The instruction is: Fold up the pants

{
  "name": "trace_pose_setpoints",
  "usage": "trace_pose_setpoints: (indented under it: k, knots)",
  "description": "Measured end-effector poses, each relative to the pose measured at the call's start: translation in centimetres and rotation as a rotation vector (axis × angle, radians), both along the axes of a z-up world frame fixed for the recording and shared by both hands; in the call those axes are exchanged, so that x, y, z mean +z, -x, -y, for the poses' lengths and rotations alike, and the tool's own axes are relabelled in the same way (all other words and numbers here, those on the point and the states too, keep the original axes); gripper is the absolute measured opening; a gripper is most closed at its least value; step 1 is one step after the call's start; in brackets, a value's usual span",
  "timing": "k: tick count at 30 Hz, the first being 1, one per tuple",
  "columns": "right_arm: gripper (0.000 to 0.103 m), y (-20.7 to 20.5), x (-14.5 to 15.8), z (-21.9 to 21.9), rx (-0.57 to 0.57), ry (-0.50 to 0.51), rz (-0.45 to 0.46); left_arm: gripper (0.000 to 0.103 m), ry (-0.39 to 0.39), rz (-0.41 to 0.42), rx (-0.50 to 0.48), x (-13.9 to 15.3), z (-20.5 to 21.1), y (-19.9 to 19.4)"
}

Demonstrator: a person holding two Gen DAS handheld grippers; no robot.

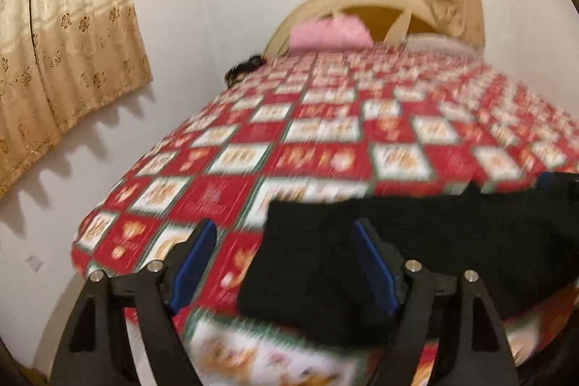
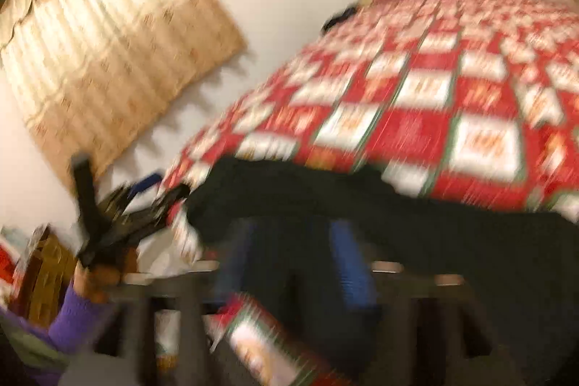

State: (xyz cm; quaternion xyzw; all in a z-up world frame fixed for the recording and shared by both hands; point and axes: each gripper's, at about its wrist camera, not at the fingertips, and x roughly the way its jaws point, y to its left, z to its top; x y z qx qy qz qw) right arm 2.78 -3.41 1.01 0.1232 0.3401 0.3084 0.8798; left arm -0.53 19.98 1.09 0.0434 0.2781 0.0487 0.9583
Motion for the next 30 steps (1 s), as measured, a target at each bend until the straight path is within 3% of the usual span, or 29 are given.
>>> trace_pose_setpoints:
  k: [5, 9, 12, 18, 22, 25, 30]
  knots:
    - [0.081, -4.4, -0.8, -1.0, 0.003, 0.056, -0.061, 0.087, 0.087, -0.054, 0.013, -2.0, 1.2, -2.5]
    - [0.081, -5.9, -3.2, -3.0, 0.035, 0.1, -0.126, 0.087, 0.105, -0.193, 0.053, -6.4, 1.8, -2.2]
    - [0.081, -5.8, -4.9, -3.5, 0.049, 0.145, -0.163, 0.089, 0.029, -0.129, 0.057, -6.9, 3.0, -0.4]
    - [0.081, -5.2, -4.3, -2.7, 0.142, 0.076, -0.204, 0.093, 0.066, -0.147, 0.058, -6.6, 2.5, -1.0]
    - [0.081, -7.1, -4.3, -1.8, 0.082, 0.077, -0.201, 0.093, 0.066, -0.145, 0.064, -6.8, 2.5, -0.9]
    - [0.081, -8.2, -5.1, -2.0, 0.106, 0.04, -0.263, 0.093, 0.067, -0.15, 0.061, -6.8, 2.5, -0.9]
    - [0.081, -6.2, -4.2, -2.5, 0.171, 0.049, -0.258, 0.094, 0.072, -0.159, 0.064, -6.9, 2.5, -0.9]
